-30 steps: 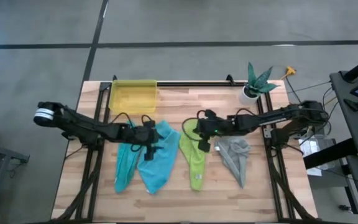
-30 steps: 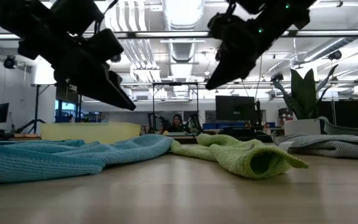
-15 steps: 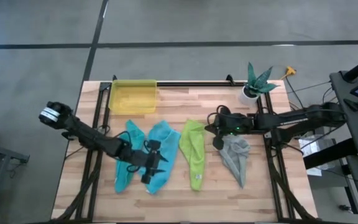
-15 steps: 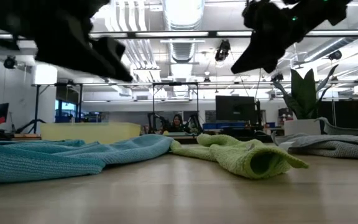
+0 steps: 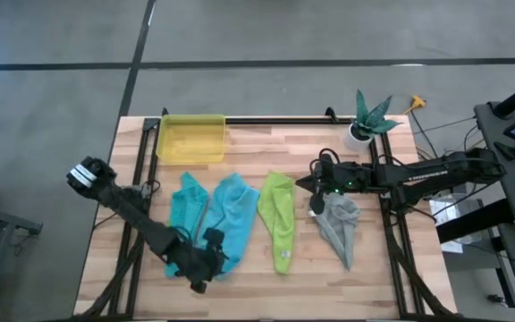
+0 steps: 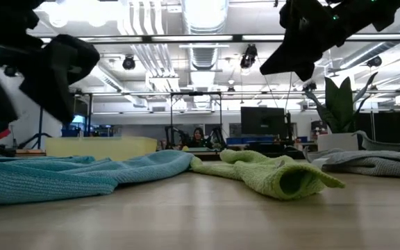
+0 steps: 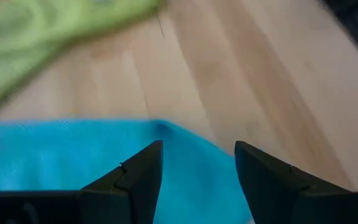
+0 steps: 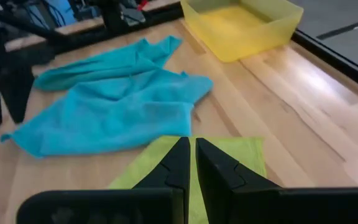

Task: Roll microfiber towels into tight, uniform cylinder then place into a basket
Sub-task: Roll the right light blue towel

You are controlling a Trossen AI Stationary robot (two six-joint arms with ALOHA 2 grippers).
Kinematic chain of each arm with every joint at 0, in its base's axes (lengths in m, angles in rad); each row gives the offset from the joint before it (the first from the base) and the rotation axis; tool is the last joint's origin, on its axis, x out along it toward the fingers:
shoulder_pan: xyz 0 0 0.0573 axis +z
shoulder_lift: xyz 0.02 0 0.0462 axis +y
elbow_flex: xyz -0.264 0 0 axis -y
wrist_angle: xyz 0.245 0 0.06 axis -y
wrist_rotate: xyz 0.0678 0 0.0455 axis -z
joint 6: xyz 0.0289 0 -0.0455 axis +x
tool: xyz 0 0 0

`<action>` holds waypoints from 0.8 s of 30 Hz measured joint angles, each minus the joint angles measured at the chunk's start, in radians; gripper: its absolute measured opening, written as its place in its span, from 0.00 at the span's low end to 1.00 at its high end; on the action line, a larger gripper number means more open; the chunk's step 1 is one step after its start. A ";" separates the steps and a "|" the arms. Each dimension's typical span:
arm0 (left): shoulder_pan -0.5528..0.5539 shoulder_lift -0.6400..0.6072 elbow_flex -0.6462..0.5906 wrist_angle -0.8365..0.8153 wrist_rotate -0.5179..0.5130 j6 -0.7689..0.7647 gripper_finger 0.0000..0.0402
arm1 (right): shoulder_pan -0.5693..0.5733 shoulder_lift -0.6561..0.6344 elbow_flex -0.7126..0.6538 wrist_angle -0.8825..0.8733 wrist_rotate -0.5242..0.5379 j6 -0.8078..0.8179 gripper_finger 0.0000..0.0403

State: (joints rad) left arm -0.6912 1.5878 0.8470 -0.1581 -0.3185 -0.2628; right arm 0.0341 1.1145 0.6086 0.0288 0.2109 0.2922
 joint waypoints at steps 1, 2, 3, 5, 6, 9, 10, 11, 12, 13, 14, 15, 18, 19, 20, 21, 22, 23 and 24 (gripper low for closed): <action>-0.007 0.018 0.027 -0.052 0.004 -0.018 0.46 | 0.001 0.003 0.000 0.005 -0.001 0.006 0.06; -0.011 0.040 0.061 -0.095 0.013 -0.026 0.46 | 0.001 0.004 -0.003 -0.002 -0.001 0.009 0.06; -0.016 0.063 0.094 -0.116 0.016 -0.039 0.46 | 0.004 0.005 -0.004 -0.005 -0.001 0.016 0.06; -0.026 0.101 0.147 -0.196 0.021 -0.071 0.46 | 0.008 0.012 -0.003 0.004 -0.001 0.029 0.06; -0.028 0.119 0.170 -0.228 0.028 -0.087 0.46 | 0.011 0.013 -0.003 -0.006 -0.003 0.034 0.06; -0.029 0.167 0.229 -0.286 0.041 -0.148 0.46 | 0.023 0.015 -0.004 0.001 -0.006 0.045 0.06; -0.028 0.177 0.246 -0.305 0.045 -0.177 0.46 | 0.026 0.015 -0.004 0.000 -0.007 0.047 0.06; -0.028 0.183 0.262 -0.303 0.050 -0.211 0.46 | 0.031 0.016 -0.004 -0.001 -0.008 0.049 0.06; -0.028 0.188 0.272 -0.296 0.052 -0.247 0.46 | 0.036 0.016 -0.004 -0.002 -0.008 0.051 0.06; -0.026 0.189 0.281 -0.301 0.053 -0.281 0.46 | 0.041 0.016 -0.005 -0.001 -0.008 0.054 0.06; -0.024 0.189 0.287 -0.305 0.052 -0.308 0.46 | 0.046 0.016 -0.005 0.002 -0.008 0.057 0.06; -0.024 0.189 0.293 -0.303 0.053 -0.331 0.46 | 0.053 0.016 -0.006 0.004 -0.008 0.062 0.06; -0.024 0.187 0.297 -0.302 0.053 -0.376 0.46 | 0.071 0.016 -0.009 0.007 -0.007 0.075 0.06; -0.024 0.187 0.296 -0.301 0.054 -0.386 0.46 | 0.078 0.016 -0.011 0.008 -0.006 0.075 0.06; -0.024 0.189 0.295 -0.298 0.058 -0.387 0.46 | 0.083 0.016 -0.012 0.008 -0.004 0.076 0.06; -0.024 0.192 0.295 -0.298 0.058 -0.389 0.46 | 0.088 0.016 -0.014 0.009 -0.004 0.076 0.06; -0.024 0.199 0.295 -0.297 0.059 -0.391 0.46 | 0.091 0.016 -0.017 0.008 -0.004 0.077 0.06; -0.024 0.208 0.294 -0.297 0.059 -0.400 0.46 | 0.094 0.016 -0.019 0.008 -0.002 0.081 0.06; -0.023 0.217 0.294 -0.298 0.060 -0.412 0.46 | 0.096 0.016 -0.022 0.012 -0.001 0.088 0.06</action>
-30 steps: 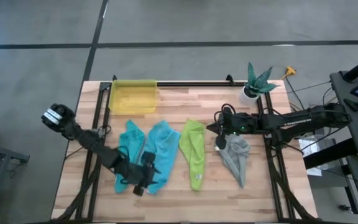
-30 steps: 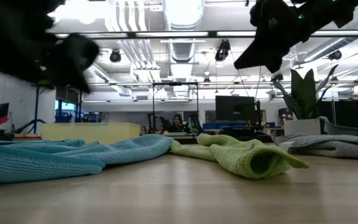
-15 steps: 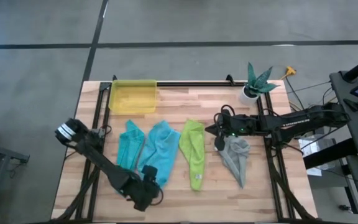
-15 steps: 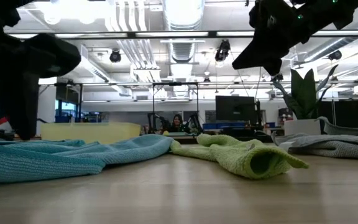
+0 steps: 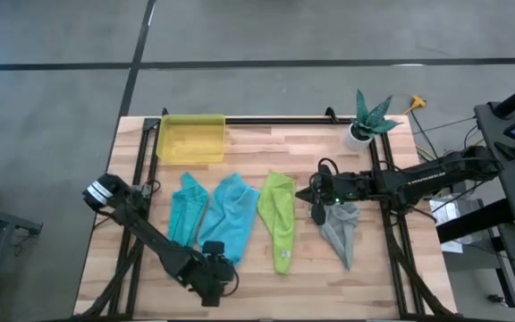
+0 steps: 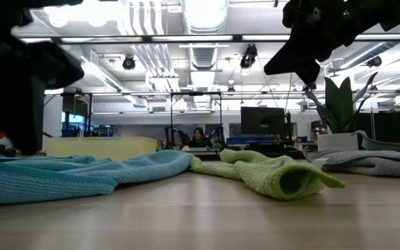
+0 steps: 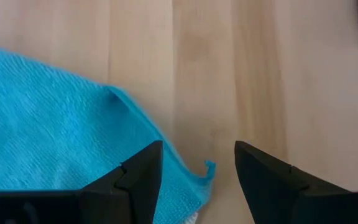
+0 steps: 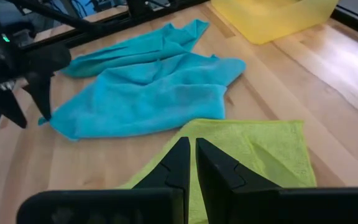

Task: Roll microfiber towels into tight, uniform cylinder then place into a basket
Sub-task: Roll the right light blue towel

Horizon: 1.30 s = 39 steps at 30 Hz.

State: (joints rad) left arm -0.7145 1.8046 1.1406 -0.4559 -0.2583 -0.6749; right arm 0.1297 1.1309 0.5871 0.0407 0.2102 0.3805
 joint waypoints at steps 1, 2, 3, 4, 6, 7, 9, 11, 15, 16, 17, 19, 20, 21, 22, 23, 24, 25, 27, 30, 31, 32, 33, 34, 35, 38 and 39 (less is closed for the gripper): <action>0.002 0.010 -0.001 -0.001 0.000 -0.002 0.46 | 0.000 0.000 -0.002 0.000 0.000 0.009 0.06; 0.001 0.017 -0.001 -0.003 0.001 -0.002 0.46 | 0.000 0.000 -0.005 0.000 0.001 0.012 0.06; 0.002 0.025 -0.001 -0.002 0.003 -0.002 0.46 | -0.001 0.000 -0.008 0.001 0.001 0.013 0.06; 0.002 0.033 -0.001 -0.001 0.013 -0.003 0.46 | -0.001 0.000 -0.010 0.000 0.001 0.013 0.06; 0.007 0.043 -0.001 -0.001 0.048 -0.004 0.46 | -0.001 0.000 -0.012 0.002 0.001 0.013 0.06; 0.008 0.047 -0.001 -0.003 0.058 -0.005 0.46 | -0.001 0.000 -0.014 0.003 0.001 0.013 0.06; 0.010 0.048 -0.001 -0.002 0.067 -0.019 0.46 | -0.001 0.000 -0.017 0.002 0.001 0.013 0.06; 0.010 0.048 -0.001 -0.004 0.070 -0.025 0.46 | -0.001 0.000 -0.019 0.005 0.001 0.013 0.06; 0.010 0.048 -0.001 -0.004 0.071 -0.025 0.46 | -0.001 0.000 -0.032 0.033 0.002 0.013 0.06; 0.010 0.048 -0.001 -0.004 0.071 -0.024 0.46 | -0.001 0.000 -0.035 0.045 0.002 0.014 0.06; 0.011 0.048 -0.001 -0.004 0.071 -0.023 0.46 | -0.001 0.000 -0.036 0.049 0.002 0.013 0.06; 0.011 0.048 -0.001 -0.004 0.071 -0.023 0.46 | -0.001 0.000 -0.036 0.048 0.001 0.013 0.06; 0.011 0.048 -0.001 -0.004 0.071 -0.023 0.46 | -0.001 0.000 -0.036 0.048 0.002 0.013 0.06; 0.011 0.048 -0.001 -0.004 0.071 -0.023 0.46 | -0.001 0.000 -0.036 0.048 0.002 0.014 0.06; 0.011 0.048 -0.001 -0.004 0.071 -0.023 0.46 | -0.001 0.000 -0.036 0.049 0.001 0.014 0.06; 0.011 0.048 -0.001 -0.004 0.071 -0.023 0.46 | -0.001 0.000 -0.036 0.048 0.001 0.014 0.06; 0.011 0.048 -0.001 -0.004 0.071 -0.023 0.46 | -0.001 0.000 -0.036 0.048 0.001 0.014 0.06; 0.011 0.048 -0.001 -0.004 0.071 -0.022 0.46 | -0.001 0.000 -0.036 0.048 0.001 0.014 0.06; 0.012 0.048 -0.001 -0.004 0.072 -0.022 0.46 | -0.001 0.000 -0.036 0.048 0.001 0.014 0.06; 0.013 0.048 -0.001 -0.003 0.070 -0.022 0.46 | -0.001 0.000 -0.036 0.048 0.002 0.014 0.06; 0.014 0.048 -0.001 -0.003 0.070 -0.022 0.46 | -0.001 0.000 -0.036 0.048 0.002 0.014 0.06; 0.014 0.048 -0.001 -0.003 0.070 -0.022 0.46 | -0.001 0.000 -0.036 0.048 0.001 0.014 0.06; 0.014 0.047 -0.001 -0.003 0.070 -0.022 0.46 | -0.001 0.000 -0.036 0.048 0.001 0.014 0.06; 0.014 0.047 -0.001 -0.003 0.070 -0.021 0.46 | -0.001 0.000 -0.036 0.048 0.001 0.014 0.06; 0.014 0.047 -0.001 -0.003 0.070 -0.021 0.46 | -0.001 0.000 -0.036 0.048 0.001 0.013 0.06; 0.014 0.047 -0.001 -0.003 0.069 -0.021 0.46 | -0.001 0.000 -0.036 0.048 0.002 0.014 0.06; 0.014 0.047 -0.001 -0.003 0.068 -0.021 0.46 | -0.001 0.000 -0.036 0.048 0.001 0.014 0.06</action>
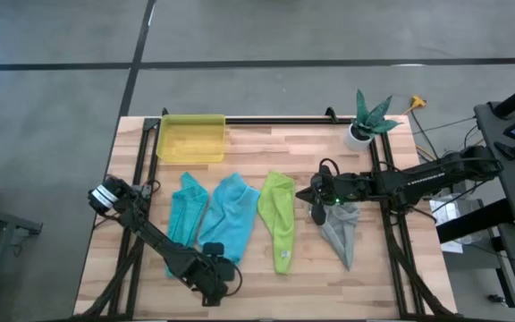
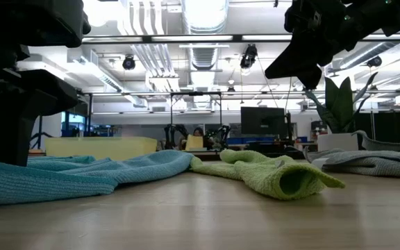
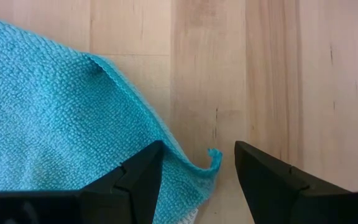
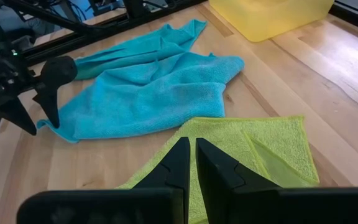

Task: Roll microfiber towels into tight, uniform cylinder then place into a basket
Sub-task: Roll the right light blue towel

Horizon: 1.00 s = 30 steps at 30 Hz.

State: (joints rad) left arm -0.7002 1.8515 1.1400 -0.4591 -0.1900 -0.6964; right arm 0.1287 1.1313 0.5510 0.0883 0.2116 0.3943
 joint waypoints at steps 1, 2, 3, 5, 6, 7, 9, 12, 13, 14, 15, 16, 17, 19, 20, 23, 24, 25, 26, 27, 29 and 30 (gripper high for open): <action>0.000 0.000 0.000 0.000 0.000 0.000 0.46 | 0.000 0.000 0.000 0.000 0.000 0.000 0.06; 0.000 0.000 0.000 0.000 -0.001 0.000 0.46 | 0.000 0.000 0.000 0.000 0.000 0.000 0.06; 0.000 0.000 0.000 0.000 -0.001 0.000 0.46 | 0.000 0.000 0.000 0.000 0.000 0.000 0.06; 0.000 0.000 0.000 0.000 -0.001 0.001 0.46 | 0.000 0.000 0.000 0.000 0.000 0.000 0.06; 0.000 0.000 0.000 0.000 -0.001 0.001 0.46 | 0.000 0.000 0.000 0.000 0.000 0.000 0.06; 0.000 0.000 0.000 0.000 -0.001 0.001 0.46 | 0.000 0.000 0.000 0.000 0.000 0.000 0.06; 0.000 0.000 0.000 0.000 -0.001 0.001 0.46 | 0.000 0.000 0.000 0.000 0.000 0.000 0.06; 0.000 0.000 0.000 0.000 -0.001 0.001 0.46 | 0.000 0.000 0.000 0.000 0.000 0.000 0.06; 0.000 0.000 0.000 0.000 -0.001 0.001 0.46 | 0.000 0.000 0.000 0.000 0.000 0.000 0.06; 0.000 0.000 0.000 0.000 -0.001 0.001 0.46 | 0.000 0.000 0.000 0.000 0.000 0.000 0.06; 0.000 0.000 0.000 0.000 -0.001 0.001 0.46 | 0.000 0.000 0.000 0.000 0.000 0.000 0.06; 0.000 0.000 0.000 0.000 -0.001 0.001 0.46 | 0.000 0.000 0.000 0.000 0.000 0.000 0.06; 0.000 0.000 0.000 0.000 -0.001 0.001 0.46 | 0.000 0.000 0.000 0.000 0.000 0.000 0.06; 0.000 0.000 0.000 0.000 -0.002 0.005 0.46 | 0.000 0.000 0.000 0.000 0.000 -0.001 0.06; 0.001 0.000 0.000 0.000 -0.004 0.009 0.46 | 0.000 0.002 0.000 0.002 0.000 -0.003 0.06; 0.006 0.000 -0.001 -0.001 -0.030 0.035 0.46 | 0.000 0.026 0.000 0.007 0.000 -0.028 0.06; 0.008 -0.001 -0.001 -0.002 -0.036 0.047 0.46 | 0.000 0.046 0.000 0.017 0.000 -0.037 0.06; 0.010 -0.001 -0.001 -0.002 -0.043 0.054 0.46 | 0.000 0.068 0.000 0.029 0.000 -0.048 0.06; 0.014 -0.001 -0.001 -0.005 -0.046 0.058 0.46 | 0.000 0.091 0.000 0.037 0.000 -0.055 0.06; 0.017 -0.002 -0.001 -0.009 -0.047 0.066 0.46 | 0.000 0.123 0.000 0.057 0.000 -0.061 0.06; 0.021 -0.015 0.005 -0.032 -0.048 0.078 0.46 | 0.000 0.190 0.000 0.116 -0.011 -0.068 0.06; 0.023 -0.025 0.009 -0.055 -0.053 0.079 0.46 | 0.000 0.227 0.000 0.147 -0.025 -0.075 0.06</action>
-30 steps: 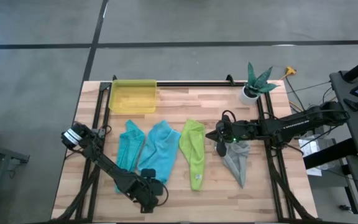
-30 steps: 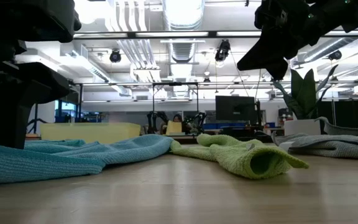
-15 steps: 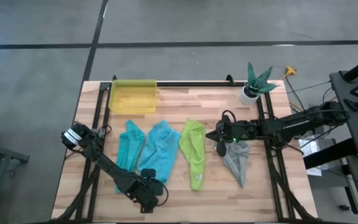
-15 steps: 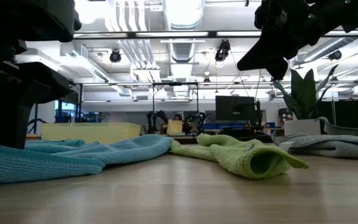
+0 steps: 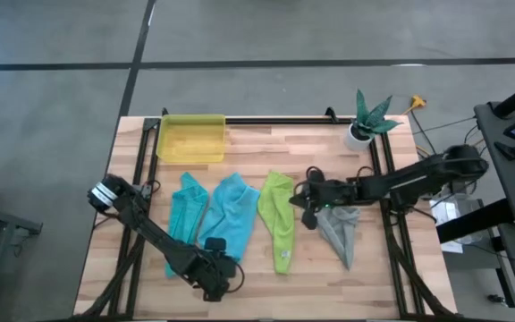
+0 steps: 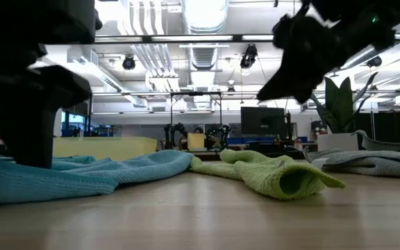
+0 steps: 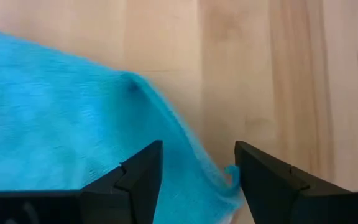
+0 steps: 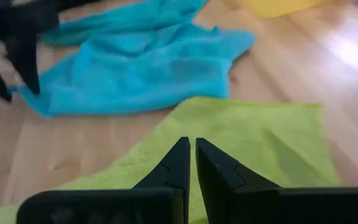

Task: Roll microfiber towels into tight, uniform cylinder then place into a basket
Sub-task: Roll the right light blue towel

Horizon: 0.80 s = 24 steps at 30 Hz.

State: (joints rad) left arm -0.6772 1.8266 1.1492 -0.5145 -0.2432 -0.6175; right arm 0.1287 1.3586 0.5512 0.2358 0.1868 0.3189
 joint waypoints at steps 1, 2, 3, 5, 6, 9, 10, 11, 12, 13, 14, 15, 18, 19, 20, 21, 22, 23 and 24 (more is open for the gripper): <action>0.002 -0.014 0.006 -0.026 -0.003 0.000 0.46 | 0.001 0.036 0.003 0.041 -0.015 -0.007 0.06; 0.002 -0.031 0.011 -0.051 -0.014 0.000 0.46 | 0.003 0.073 0.012 0.091 -0.031 -0.015 0.06; 0.002 -0.047 0.016 -0.083 -0.035 -0.002 0.46 | 0.007 0.107 0.022 0.147 -0.051 -0.028 0.06; 0.002 -0.093 0.019 -0.135 -0.090 -0.003 0.46 | 0.017 0.162 0.054 0.229 -0.105 -0.064 0.06; 0.002 -0.120 0.019 -0.155 -0.127 -0.003 0.46 | 0.025 0.187 0.075 0.246 -0.134 -0.083 0.06; -0.001 -0.209 0.009 -0.158 -0.231 0.000 0.46 | 0.062 0.254 0.155 0.240 -0.185 -0.137 0.06; -0.002 -0.238 0.007 -0.164 -0.259 0.001 0.46 | 0.079 0.279 0.184 0.240 -0.191 -0.160 0.06; -0.003 -0.263 0.007 -0.161 -0.284 0.004 0.46 | 0.096 0.298 0.211 0.239 -0.194 -0.187 0.06; -0.003 -0.285 0.007 -0.158 -0.310 0.006 0.46 | 0.116 0.320 0.234 0.232 -0.194 -0.218 0.06; -0.004 -0.310 0.006 -0.164 -0.330 0.006 0.46 | 0.134 0.346 0.263 0.230 -0.194 -0.247 0.06; -0.005 -0.332 0.006 -0.175 -0.353 0.007 0.46 | 0.152 0.370 0.292 0.232 -0.194 -0.277 0.07; -0.007 -0.351 0.006 -0.189 -0.377 0.006 0.46 | 0.173 0.393 0.316 0.227 -0.194 -0.305 0.08; -0.013 -0.407 0.005 -0.254 -0.462 0.003 0.46 | 0.222 0.470 0.412 0.200 -0.189 -0.374 0.10; -0.016 -0.421 0.005 -0.274 -0.497 0.001 0.46 | 0.237 0.495 0.443 0.174 -0.184 -0.393 0.11; -0.020 -0.436 0.004 -0.284 -0.528 0.000 0.46 | 0.248 0.522 0.480 0.149 -0.174 -0.411 0.11; -0.029 -0.449 0.000 -0.295 -0.563 -0.002 0.46 | 0.258 0.553 0.517 0.129 -0.153 -0.427 0.11; -0.041 -0.463 -0.009 -0.299 -0.598 -0.003 0.46 | 0.267 0.583 0.553 0.101 -0.125 -0.438 0.12; -0.053 -0.478 -0.020 -0.295 -0.633 -0.004 0.46 | 0.272 0.612 0.591 0.066 -0.092 -0.449 0.12; -0.066 -0.490 -0.035 -0.283 -0.670 -0.004 0.46 | 0.276 0.646 0.631 0.038 -0.068 -0.458 0.13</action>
State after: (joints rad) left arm -0.7434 1.3370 1.1137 -0.7973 -0.9129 -0.6215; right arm 0.4043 2.0042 1.1820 0.2742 0.1188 -0.1394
